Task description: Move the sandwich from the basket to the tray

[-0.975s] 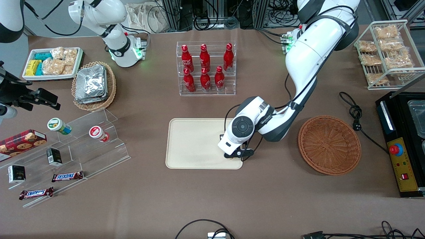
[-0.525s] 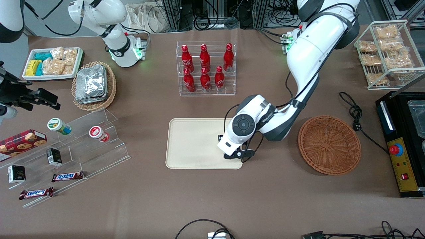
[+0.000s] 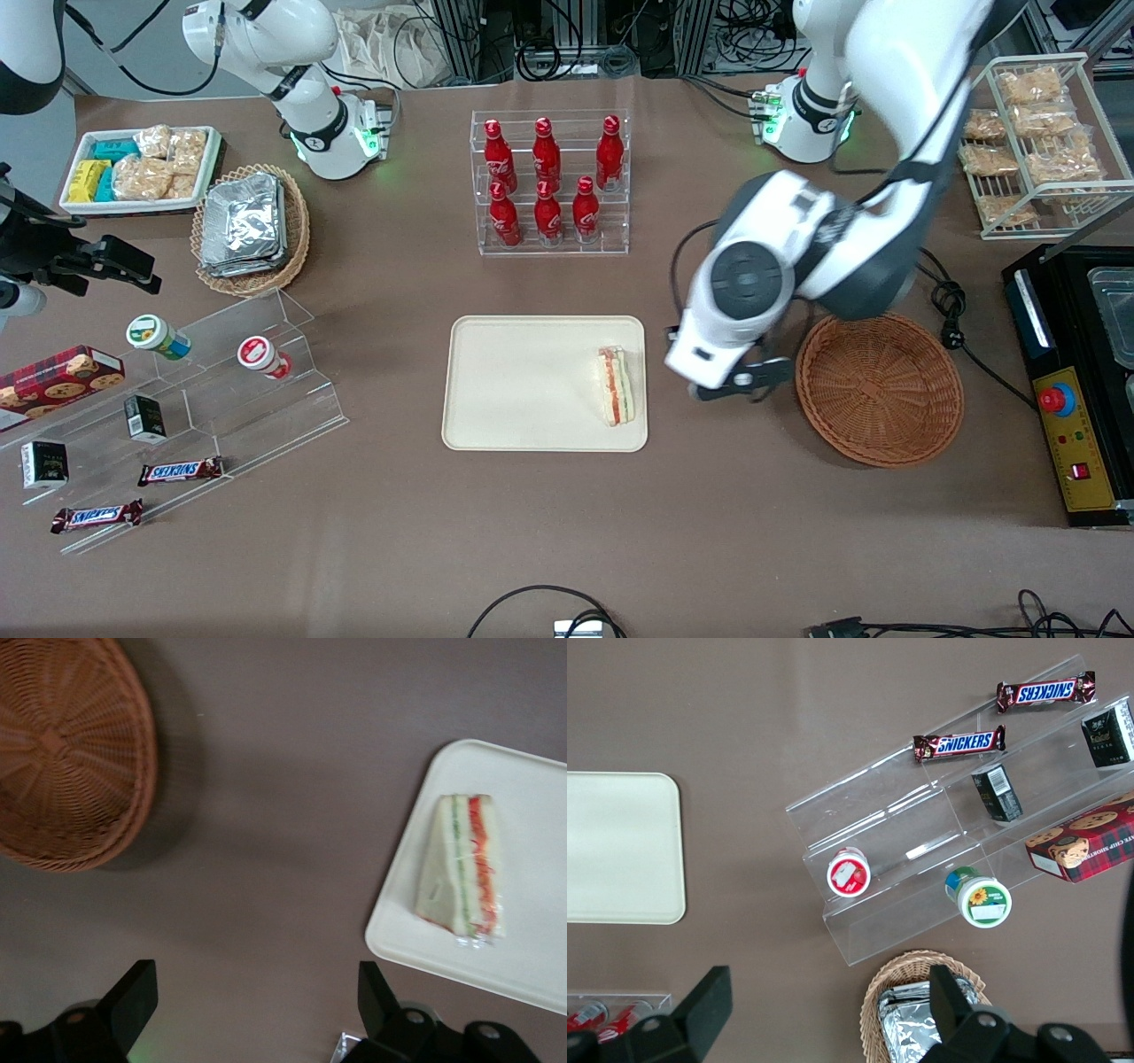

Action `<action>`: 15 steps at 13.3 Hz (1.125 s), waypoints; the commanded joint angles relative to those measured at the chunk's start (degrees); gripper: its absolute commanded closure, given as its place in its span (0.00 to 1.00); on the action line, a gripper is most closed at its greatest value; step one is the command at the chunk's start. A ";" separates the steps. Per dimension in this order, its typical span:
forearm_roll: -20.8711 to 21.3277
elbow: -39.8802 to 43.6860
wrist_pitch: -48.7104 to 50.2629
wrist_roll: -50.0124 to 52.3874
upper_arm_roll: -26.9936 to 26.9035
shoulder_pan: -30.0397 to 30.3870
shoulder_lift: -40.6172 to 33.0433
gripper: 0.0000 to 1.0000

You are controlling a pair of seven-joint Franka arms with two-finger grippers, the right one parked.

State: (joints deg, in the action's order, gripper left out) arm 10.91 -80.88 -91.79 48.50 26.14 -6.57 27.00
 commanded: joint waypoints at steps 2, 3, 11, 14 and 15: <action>-3.78 -11.76 -2.87 -0.24 0.40 5.94 -11.61 0.00; -4.49 -11.67 -2.96 -0.24 0.40 7.69 -12.14 0.00; -9.94 -18.08 -3.22 -30.97 -14.42 9.39 -21.89 0.00; -9.68 -17.47 -0.34 -41.70 -20.49 5.80 -23.13 0.00; -8.90 -16.34 0.20 -44.16 -20.95 5.34 -22.61 0.00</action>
State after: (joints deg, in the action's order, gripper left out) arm 1.94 -96.68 -92.41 8.89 7.76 1.35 5.67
